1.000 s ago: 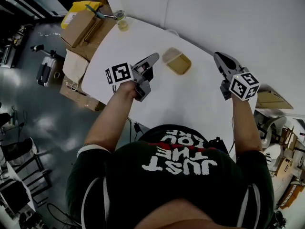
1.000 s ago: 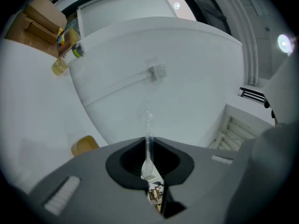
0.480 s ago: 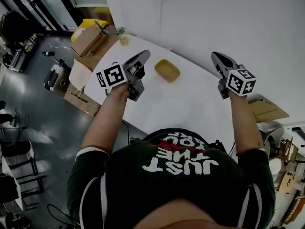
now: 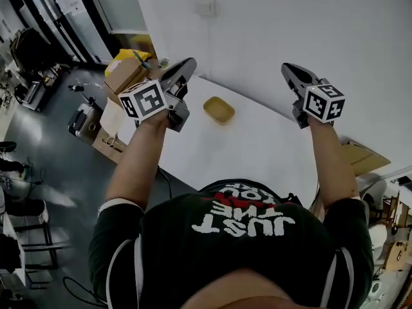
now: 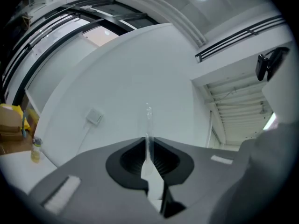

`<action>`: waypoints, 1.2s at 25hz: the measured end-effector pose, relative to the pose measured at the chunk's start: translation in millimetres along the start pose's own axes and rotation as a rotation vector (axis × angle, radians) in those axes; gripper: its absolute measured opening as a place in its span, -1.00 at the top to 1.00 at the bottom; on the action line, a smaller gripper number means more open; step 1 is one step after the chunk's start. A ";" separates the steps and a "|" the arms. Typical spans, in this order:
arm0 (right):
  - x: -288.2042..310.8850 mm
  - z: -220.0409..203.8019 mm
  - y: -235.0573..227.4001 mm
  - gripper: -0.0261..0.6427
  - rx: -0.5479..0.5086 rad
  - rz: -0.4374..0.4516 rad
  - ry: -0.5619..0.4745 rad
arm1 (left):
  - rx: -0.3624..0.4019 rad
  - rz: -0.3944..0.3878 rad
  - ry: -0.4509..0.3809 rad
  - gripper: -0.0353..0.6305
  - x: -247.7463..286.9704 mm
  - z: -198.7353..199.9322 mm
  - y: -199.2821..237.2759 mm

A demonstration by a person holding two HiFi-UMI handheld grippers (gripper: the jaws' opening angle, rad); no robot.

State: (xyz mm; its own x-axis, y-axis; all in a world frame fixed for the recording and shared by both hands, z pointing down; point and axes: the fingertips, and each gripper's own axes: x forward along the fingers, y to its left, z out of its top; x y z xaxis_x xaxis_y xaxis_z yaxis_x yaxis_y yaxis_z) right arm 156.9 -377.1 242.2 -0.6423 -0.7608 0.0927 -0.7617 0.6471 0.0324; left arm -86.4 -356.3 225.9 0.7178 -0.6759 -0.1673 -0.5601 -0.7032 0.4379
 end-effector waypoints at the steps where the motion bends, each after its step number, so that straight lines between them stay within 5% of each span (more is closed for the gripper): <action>1: -3.3 5.0 0.9 0.90 -0.008 -0.001 -0.010 | 0.027 0.002 -0.005 0.81 0.0 4.9 -4.7; 8: -24.0 69.4 -0.2 0.90 -0.066 -0.022 -0.073 | 0.196 0.016 -0.001 0.81 10.8 47.0 -40.6; 14: -32.1 84.4 4.6 0.90 -0.090 -0.040 -0.127 | 0.304 0.021 -0.005 0.81 7.4 54.9 -46.8; 30: -45.2 102.5 15.7 0.90 -0.129 -0.040 -0.164 | 0.394 0.010 -0.060 0.81 -0.3 72.4 -71.2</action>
State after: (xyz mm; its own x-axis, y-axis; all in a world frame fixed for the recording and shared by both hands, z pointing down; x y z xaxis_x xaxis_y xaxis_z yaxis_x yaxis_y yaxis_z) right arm 165.3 -337.6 136.5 -0.6254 -0.7768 -0.0745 -0.7763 0.6096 0.1607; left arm -76.7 -322.0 130.9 0.6926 -0.6865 -0.2216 -0.6910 -0.7195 0.0692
